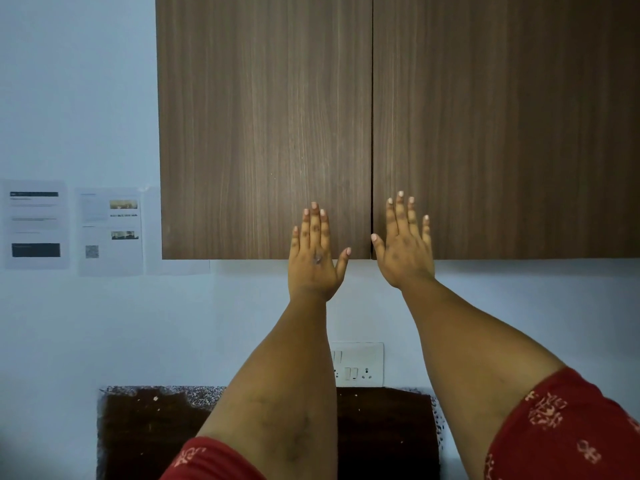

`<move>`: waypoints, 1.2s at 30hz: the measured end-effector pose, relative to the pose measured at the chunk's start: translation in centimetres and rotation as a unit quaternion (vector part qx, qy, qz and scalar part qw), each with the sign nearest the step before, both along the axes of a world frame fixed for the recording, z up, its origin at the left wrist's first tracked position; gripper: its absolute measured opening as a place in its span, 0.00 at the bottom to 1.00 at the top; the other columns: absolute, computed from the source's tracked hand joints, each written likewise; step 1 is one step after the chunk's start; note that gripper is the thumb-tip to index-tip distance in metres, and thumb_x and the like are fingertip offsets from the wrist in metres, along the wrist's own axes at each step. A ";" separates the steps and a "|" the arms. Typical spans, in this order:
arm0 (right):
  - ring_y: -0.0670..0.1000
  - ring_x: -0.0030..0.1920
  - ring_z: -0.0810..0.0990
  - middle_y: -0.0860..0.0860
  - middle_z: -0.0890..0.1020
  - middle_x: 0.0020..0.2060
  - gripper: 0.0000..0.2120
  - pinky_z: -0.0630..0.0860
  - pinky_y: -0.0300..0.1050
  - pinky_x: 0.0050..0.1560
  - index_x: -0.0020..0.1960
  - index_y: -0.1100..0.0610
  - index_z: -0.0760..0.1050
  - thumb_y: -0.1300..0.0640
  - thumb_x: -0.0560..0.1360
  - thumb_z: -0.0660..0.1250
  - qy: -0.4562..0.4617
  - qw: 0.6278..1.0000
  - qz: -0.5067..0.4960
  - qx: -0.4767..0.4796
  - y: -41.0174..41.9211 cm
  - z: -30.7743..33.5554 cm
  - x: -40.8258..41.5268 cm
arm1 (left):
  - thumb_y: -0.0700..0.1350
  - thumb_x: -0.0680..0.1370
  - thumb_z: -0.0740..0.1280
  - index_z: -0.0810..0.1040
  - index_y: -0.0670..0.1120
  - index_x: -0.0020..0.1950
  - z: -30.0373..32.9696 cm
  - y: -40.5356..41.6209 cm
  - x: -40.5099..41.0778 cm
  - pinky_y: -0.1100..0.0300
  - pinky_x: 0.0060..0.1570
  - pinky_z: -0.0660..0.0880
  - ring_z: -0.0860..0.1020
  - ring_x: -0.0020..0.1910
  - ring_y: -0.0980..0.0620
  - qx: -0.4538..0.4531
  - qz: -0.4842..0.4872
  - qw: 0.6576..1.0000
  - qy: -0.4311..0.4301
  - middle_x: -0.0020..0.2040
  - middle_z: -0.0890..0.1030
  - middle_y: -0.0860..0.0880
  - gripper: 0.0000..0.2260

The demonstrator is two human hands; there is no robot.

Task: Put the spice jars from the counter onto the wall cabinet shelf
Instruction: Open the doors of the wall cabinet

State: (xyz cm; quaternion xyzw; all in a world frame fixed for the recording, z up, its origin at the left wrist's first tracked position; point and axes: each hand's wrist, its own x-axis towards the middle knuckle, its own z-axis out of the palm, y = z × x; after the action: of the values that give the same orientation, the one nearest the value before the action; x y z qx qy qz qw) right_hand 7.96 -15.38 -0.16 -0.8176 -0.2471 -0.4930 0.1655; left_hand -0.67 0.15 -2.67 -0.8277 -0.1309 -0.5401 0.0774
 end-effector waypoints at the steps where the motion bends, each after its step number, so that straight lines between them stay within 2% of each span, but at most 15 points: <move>1: 0.52 0.76 0.32 0.53 0.37 0.78 0.33 0.37 0.55 0.75 0.79 0.55 0.37 0.43 0.82 0.46 0.003 1.000 0.000 -0.002 -0.1 0.0 0.1 | 0.62 0.81 0.47 0.41 0.42 0.79 0.0 -0.1 0.0 0.51 0.76 0.39 0.38 0.78 0.47 0.003 -0.003 1.000 0.002 0.80 0.39 0.44 0.35; 6: 0.53 0.77 0.34 0.53 0.38 0.78 0.33 0.37 0.55 0.75 0.79 0.55 0.37 0.42 0.81 0.47 0.002 1.000 -0.001 -0.002 -0.6 -0.7 0.7 | 0.61 0.81 0.50 0.40 0.43 0.79 0.4 -0.7 0.4 0.52 0.76 0.39 0.38 0.78 0.47 0.017 -0.030 0.999 0.002 0.79 0.38 0.45 0.35; 10: 0.54 0.77 0.35 0.53 0.38 0.78 0.35 0.38 0.56 0.75 0.79 0.55 0.37 0.41 0.81 0.50 -0.001 1.000 0.014 0.007 -0.7 -0.9 0.9 | 0.60 0.81 0.50 0.38 0.44 0.79 0.3 -1.3 1.3 0.51 0.75 0.38 0.37 0.78 0.46 0.023 -0.039 0.998 0.052 0.79 0.37 0.45 0.35; 12: 0.56 0.78 0.36 0.54 0.39 0.78 0.39 0.40 0.56 0.76 0.79 0.55 0.38 0.41 0.79 0.55 0.007 1.000 0.019 0.013 -0.9 -0.9 1.2 | 0.57 0.81 0.54 0.36 0.45 0.79 0.5 -2.1 1.9 0.48 0.76 0.40 0.40 0.79 0.45 -0.002 -0.046 0.995 0.089 0.80 0.39 0.44 0.36; 15: 0.59 0.78 0.41 0.55 0.42 0.78 0.46 0.48 0.58 0.76 0.79 0.56 0.41 0.43 0.74 0.66 0.090 0.984 0.072 0.135 -0.7 0.0 1.0 | 0.48 0.81 0.58 0.44 0.45 0.80 1.1 -4.3 2.8 0.49 0.77 0.44 0.50 0.79 0.47 0.006 -0.092 0.988 0.125 0.80 0.49 0.45 0.32; 17: 0.57 0.78 0.43 0.54 0.44 0.79 0.45 0.52 0.58 0.76 0.79 0.55 0.42 0.48 0.74 0.68 0.130 0.959 0.117 0.223 -0.3 0.9 1.1 | 0.43 0.81 0.60 0.47 0.44 0.80 1.7 -5.9 3.9 0.50 0.76 0.44 0.50 0.79 0.47 0.050 -0.101 0.988 0.106 0.80 0.50 0.45 0.31; 18: 0.56 0.78 0.42 0.53 0.43 0.79 0.43 0.52 0.57 0.76 0.79 0.55 0.42 0.50 0.76 0.67 0.134 0.957 0.124 0.227 -0.1 1.2 1.4 | 0.42 0.80 0.61 0.45 0.44 0.80 2.0 -6.6 4.6 0.50 0.76 0.43 0.47 0.79 0.46 0.068 -0.092 0.988 0.100 0.80 0.47 0.44 0.33; 20: 0.53 0.78 0.38 0.52 0.40 0.79 0.42 0.47 0.54 0.77 0.79 0.54 0.38 0.54 0.78 0.65 0.125 0.972 0.111 0.167 -0.3 1.2 2.4 | 0.42 0.79 0.64 0.40 0.42 0.79 2.3 -7.4 6.1 0.48 0.75 0.41 0.41 0.79 0.44 0.099 -0.051 0.989 0.102 0.80 0.41 0.42 0.38; 22: 0.52 0.77 0.35 0.52 0.36 0.78 0.48 0.43 0.51 0.77 0.78 0.55 0.34 0.59 0.75 0.69 0.124 0.985 0.089 0.086 -1.0 0.8 3.9 | 0.43 0.79 0.64 0.36 0.40 0.78 2.1 -7.6 7.4 0.46 0.74 0.39 0.37 0.78 0.42 0.123 -0.001 0.986 0.112 0.79 0.37 0.40 0.41; 25: 0.54 0.76 0.32 0.55 0.33 0.77 0.56 0.43 0.50 0.77 0.78 0.57 0.32 0.66 0.69 0.72 0.106 0.993 0.042 0.000 -1.7 -0.1 5.6 | 0.43 0.80 0.63 0.34 0.39 0.77 2.2 -6.8 8.2 0.45 0.75 0.39 0.35 0.77 0.40 0.136 0.039 0.982 0.127 0.78 0.35 0.39 0.40; 29: 0.56 0.75 0.30 0.58 0.31 0.76 0.54 0.41 0.50 0.76 0.77 0.60 0.31 0.65 0.70 0.72 0.065 0.997 0.017 -0.037 -1.7 -0.6 7.4 | 0.45 0.80 0.62 0.32 0.38 0.76 2.7 -7.5 9.6 0.46 0.76 0.41 0.35 0.76 0.38 0.149 0.064 0.976 0.142 0.77 0.33 0.37 0.41; 32: 0.56 0.74 0.29 0.59 0.30 0.75 0.51 0.37 0.50 0.75 0.75 0.61 0.28 0.65 0.74 0.68 0.061 0.997 0.027 -0.024 -1.5 -0.1 8.4 | 0.48 0.80 0.61 0.32 0.37 0.76 3.7 -8.5 10.9 0.45 0.76 0.39 0.34 0.76 0.38 0.176 0.089 0.971 0.133 0.76 0.33 0.36 0.41; 36: 0.57 0.73 0.28 0.59 0.28 0.73 0.52 0.39 0.52 0.77 0.74 0.62 0.27 0.65 0.73 0.69 0.075 0.995 0.026 -0.054 -2.6 0.8 9.6 | 0.45 0.81 0.61 0.34 0.36 0.76 4.5 -9.3 12.2 0.48 0.75 0.40 0.37 0.77 0.39 0.154 0.105 0.970 0.157 0.77 0.34 0.35 0.38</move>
State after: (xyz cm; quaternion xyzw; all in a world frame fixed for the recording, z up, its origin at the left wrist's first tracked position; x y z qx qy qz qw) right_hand 17.56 -17.99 0.66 -0.8533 -0.2813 -0.4120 0.1514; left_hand 11.54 -9.17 1.83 -0.8618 -0.1182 -0.4063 0.2799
